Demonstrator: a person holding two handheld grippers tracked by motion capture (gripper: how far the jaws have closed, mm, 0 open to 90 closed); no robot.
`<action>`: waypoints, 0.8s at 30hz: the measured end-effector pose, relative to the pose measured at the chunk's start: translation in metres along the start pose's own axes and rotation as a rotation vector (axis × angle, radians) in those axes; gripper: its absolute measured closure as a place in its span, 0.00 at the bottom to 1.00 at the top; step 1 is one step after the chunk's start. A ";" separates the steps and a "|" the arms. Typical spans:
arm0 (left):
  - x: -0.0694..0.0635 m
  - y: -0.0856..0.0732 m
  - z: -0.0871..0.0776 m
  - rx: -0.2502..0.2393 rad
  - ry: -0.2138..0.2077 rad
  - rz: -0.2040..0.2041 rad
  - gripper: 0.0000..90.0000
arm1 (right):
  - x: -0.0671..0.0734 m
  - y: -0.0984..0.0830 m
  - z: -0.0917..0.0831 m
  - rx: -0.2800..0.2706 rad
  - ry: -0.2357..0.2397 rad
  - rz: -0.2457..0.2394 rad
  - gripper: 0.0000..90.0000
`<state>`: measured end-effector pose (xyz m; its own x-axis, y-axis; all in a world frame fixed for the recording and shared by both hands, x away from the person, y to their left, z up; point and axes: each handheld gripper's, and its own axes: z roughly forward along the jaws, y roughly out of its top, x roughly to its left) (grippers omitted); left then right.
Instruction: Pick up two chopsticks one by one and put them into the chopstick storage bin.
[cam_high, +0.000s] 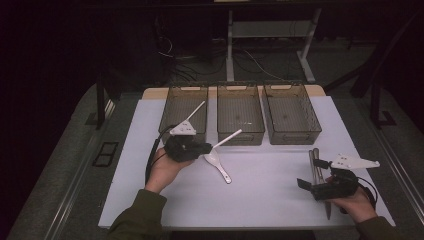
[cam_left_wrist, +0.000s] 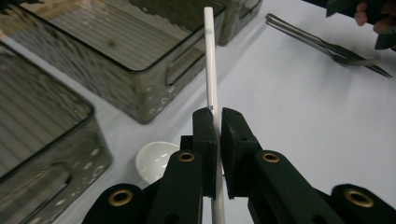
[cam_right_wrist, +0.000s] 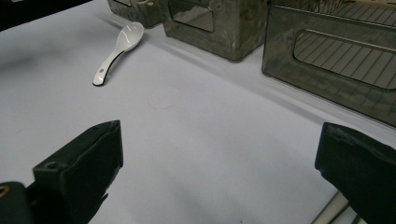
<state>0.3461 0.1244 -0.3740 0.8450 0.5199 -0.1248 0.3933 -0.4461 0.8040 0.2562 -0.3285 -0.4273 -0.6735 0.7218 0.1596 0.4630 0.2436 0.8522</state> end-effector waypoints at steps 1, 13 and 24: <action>0.002 0.000 -0.001 -0.002 0.005 -0.003 0.93 | 0.000 0.000 0.000 0.000 -0.001 0.000 0.01; 0.030 0.009 -0.007 -0.009 0.045 -0.027 0.93 | -0.001 -0.001 -0.001 -0.002 -0.011 0.011 0.01; 0.063 0.034 -0.016 -0.028 0.106 -0.027 0.93 | -0.002 -0.001 -0.001 -0.004 -0.015 0.011 0.01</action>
<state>0.4071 0.1533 -0.3450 0.7904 0.6066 -0.0856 0.4042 -0.4113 0.8170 0.2562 -0.3307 -0.4274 -0.6594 0.7343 0.1614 0.4678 0.2327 0.8526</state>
